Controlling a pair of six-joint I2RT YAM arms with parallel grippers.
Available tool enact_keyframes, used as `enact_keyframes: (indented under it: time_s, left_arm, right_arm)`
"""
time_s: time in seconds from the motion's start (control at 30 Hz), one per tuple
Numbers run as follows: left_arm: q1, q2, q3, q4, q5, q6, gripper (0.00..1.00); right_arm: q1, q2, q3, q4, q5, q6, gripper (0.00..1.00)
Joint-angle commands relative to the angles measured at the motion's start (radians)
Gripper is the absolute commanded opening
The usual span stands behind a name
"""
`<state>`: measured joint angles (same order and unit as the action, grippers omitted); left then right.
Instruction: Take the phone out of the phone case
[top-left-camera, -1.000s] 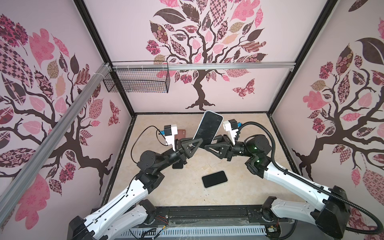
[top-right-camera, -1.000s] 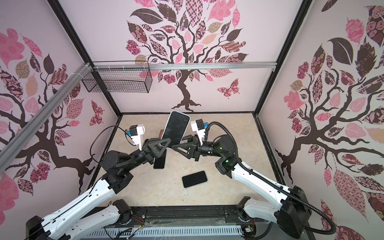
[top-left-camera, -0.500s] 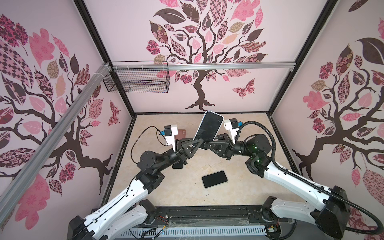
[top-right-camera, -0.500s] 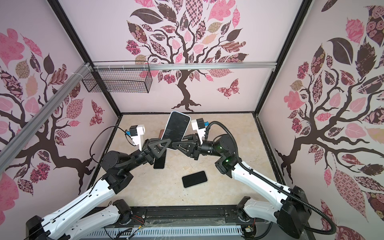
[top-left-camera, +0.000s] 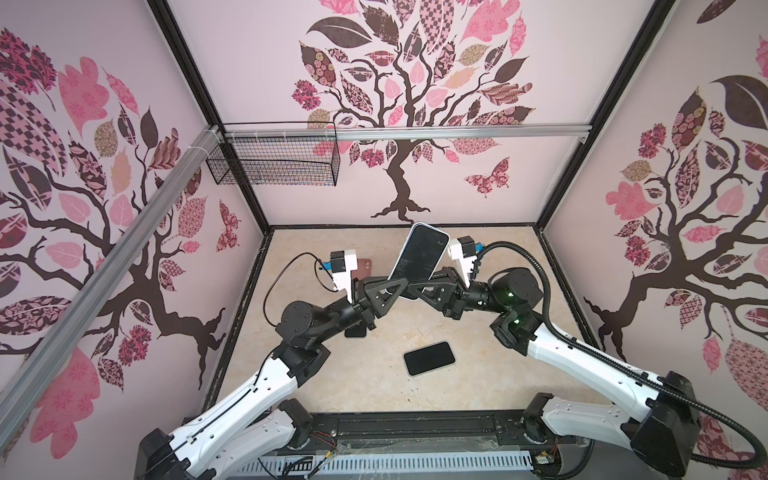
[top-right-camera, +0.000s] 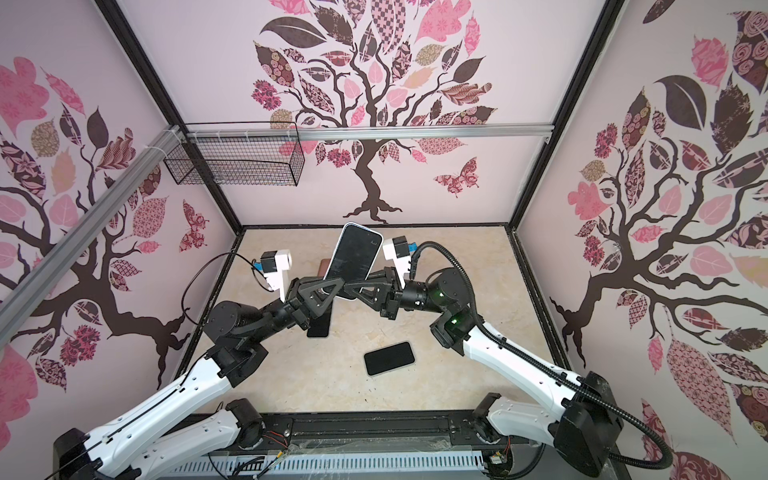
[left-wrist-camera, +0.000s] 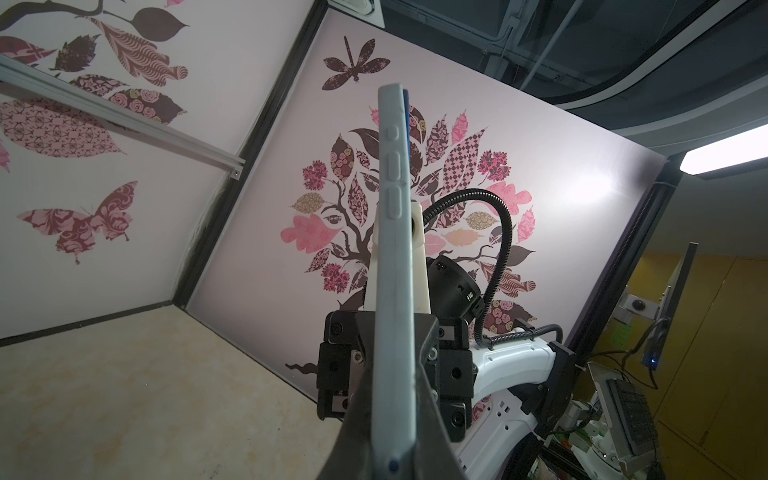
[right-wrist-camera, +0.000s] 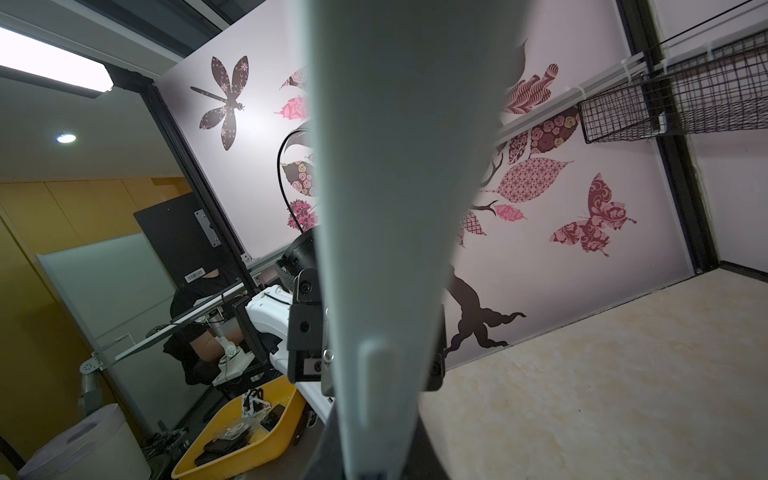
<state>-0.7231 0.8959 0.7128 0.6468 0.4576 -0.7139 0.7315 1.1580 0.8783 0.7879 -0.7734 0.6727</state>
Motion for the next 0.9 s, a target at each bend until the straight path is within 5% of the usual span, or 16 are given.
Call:
enact_keyframes:
  time_s: [0.0,0.17,0.3,0.37,0.63,0.87]
  left_arm:
    - [-0.015,0.003,0.05,0.022,0.017,0.006,0.0]
    - [-0.015,-0.014,0.046,-0.016,0.006,0.043,0.04]
    - [-0.015,-0.059,0.063,-0.161,-0.038,0.158,0.72]
    - [-0.016,-0.085,0.093,-0.29,-0.089,0.242,0.84]
    - [-0.015,-0.123,0.221,-0.596,-0.048,0.731,0.85]
    - [-0.015,-0.088,0.33,-0.73,-0.033,1.105,0.76]
  right_arm:
    - [0.007,-0.011,0.047,0.009,-0.001,-0.033,0.03]
    - [0.007,-0.033,0.048,-0.03,0.011,-0.059,0.0]
    - [0.005,-0.076,0.051,-0.129,0.04,-0.155,0.0]
    - [0.005,-0.118,0.025,-0.175,0.101,-0.222,0.0]
    - [0.004,-0.252,0.026,-0.485,0.288,-0.508,0.0]
    - [0.002,-0.25,0.111,-0.721,0.384,-0.729,0.0]
